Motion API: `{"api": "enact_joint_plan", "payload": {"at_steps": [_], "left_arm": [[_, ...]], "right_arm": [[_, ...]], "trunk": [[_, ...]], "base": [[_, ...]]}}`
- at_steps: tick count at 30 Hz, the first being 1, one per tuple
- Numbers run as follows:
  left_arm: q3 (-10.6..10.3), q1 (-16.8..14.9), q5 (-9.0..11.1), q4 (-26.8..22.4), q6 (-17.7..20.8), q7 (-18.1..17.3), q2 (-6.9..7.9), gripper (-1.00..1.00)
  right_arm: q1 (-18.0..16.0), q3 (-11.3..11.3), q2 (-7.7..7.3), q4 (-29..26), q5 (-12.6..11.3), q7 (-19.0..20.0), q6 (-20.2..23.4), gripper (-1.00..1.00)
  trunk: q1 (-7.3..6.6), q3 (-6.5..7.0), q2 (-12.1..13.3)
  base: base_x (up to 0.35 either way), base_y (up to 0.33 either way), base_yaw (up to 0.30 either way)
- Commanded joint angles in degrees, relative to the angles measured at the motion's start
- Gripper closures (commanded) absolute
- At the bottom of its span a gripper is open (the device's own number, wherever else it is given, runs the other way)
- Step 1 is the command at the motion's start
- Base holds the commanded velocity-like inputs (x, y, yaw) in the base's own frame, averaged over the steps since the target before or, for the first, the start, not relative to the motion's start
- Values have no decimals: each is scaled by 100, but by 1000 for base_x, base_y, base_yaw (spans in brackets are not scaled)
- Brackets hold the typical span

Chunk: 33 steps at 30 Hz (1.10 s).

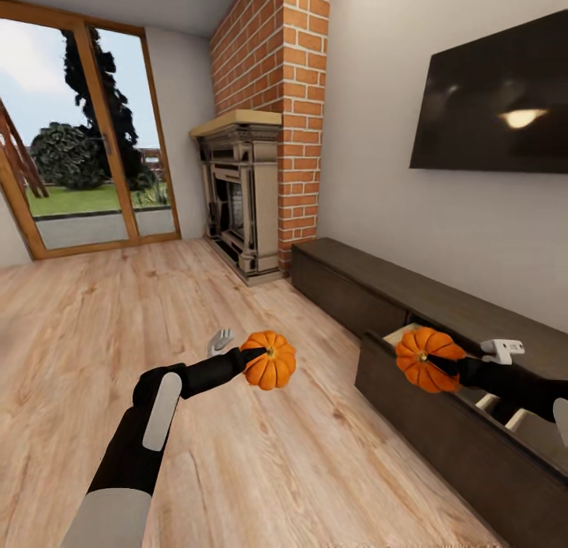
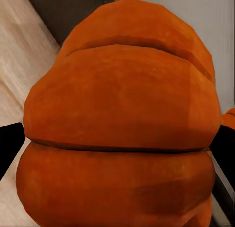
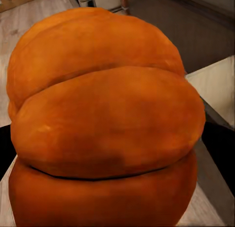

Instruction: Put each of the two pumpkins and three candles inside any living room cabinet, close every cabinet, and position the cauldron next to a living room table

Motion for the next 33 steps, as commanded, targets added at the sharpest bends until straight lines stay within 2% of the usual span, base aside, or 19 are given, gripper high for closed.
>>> {"api": "enact_joint_plan", "payload": {"at_steps": [1,8,10,11,13,17,22,24,27,33], "left_arm": [[19,-4,48,-5,50,-41,-6,100],[-32,-46,49,-4,104,-16,-42,100],[-332,-368,59,100,330,22,-88,100],[-350,-395,60,114,359,25,-93,100],[-385,-484,123,151,418,31,-100,100],[-423,-616,394,190,466,40,-100,100],[-445,-664,528,283,489,45,-130,100],[-455,-668,539,292,490,45,-152,100],[-589,-669,547,302,491,44,-163,100],[-650,-663,566,302,486,32,-155,100]], "right_arm": [[-8,-7,1,-2,-49,29,46,100],[-5,-7,2,-2,-49,29,46,100],[-4,-14,-3,-2,-44,29,46,100],[-3,-14,-2,-2,-43,29,46,100],[-1,-15,0,-2,-42,28,42,100],[7,-31,-2,-2,-40,25,39,100],[9,-447,-7,-2,-9,28,60,100],[9,-489,-4,-2,-7,28,62,100],[10,-522,-3,-2,-5,29,58,100],[10,-534,0,-2,6,22,213,100]], "trunk": [[-2,-5,-3],[-2,-5,-3],[-2,-5,-3],[-2,-5,-3],[-2,-5,-3],[-2,-5,-3],[-2,-5,-3],[-2,-5,-3],[-2,-5,-3],[-2,-5,-3]], "base": [[0,-3,-281],[0,-1,-281],[0,0,-281],[0,0,-281],[0,0,-281],[0,0,-281],[0,0,-281],[0,0,-281],[0,0,-281],[0,0,-281]]}}
